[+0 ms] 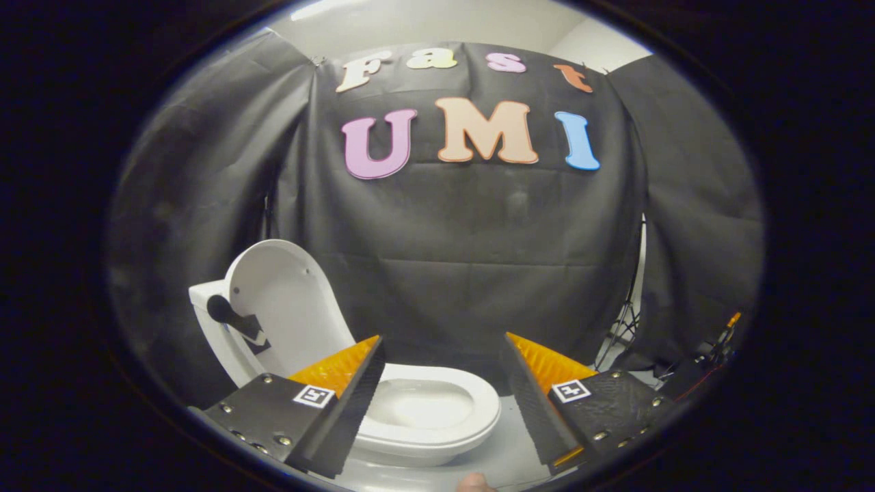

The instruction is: Open the toilet lid.

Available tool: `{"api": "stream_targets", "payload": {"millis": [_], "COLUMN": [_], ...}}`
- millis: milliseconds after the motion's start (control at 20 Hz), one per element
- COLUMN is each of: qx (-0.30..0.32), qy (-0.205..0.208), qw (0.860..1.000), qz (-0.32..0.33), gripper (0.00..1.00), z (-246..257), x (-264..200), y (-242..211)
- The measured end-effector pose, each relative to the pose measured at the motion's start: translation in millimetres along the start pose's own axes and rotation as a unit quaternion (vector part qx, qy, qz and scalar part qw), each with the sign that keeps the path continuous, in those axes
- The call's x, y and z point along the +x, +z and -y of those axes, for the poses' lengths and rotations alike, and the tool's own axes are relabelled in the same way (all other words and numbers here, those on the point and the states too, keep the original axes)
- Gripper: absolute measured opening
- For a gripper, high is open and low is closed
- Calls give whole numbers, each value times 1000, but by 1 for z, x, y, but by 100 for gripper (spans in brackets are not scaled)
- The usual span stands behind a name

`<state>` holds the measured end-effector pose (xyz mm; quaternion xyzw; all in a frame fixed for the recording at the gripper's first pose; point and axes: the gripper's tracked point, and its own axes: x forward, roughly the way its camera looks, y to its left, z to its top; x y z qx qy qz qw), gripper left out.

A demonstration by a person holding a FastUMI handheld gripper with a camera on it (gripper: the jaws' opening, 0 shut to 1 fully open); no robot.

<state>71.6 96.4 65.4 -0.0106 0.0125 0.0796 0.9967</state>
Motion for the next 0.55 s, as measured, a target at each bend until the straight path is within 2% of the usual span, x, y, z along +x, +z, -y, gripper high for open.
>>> {"api": "stream_targets", "payload": {"millis": [300, 550], "qx": [-7, 16], "qy": [13, 14], "qw": [1000, 1000], "qz": [8, 12], "gripper": [99, 99], "z": [-24, -17], "x": [-8, -13], "y": [6, 13]}}
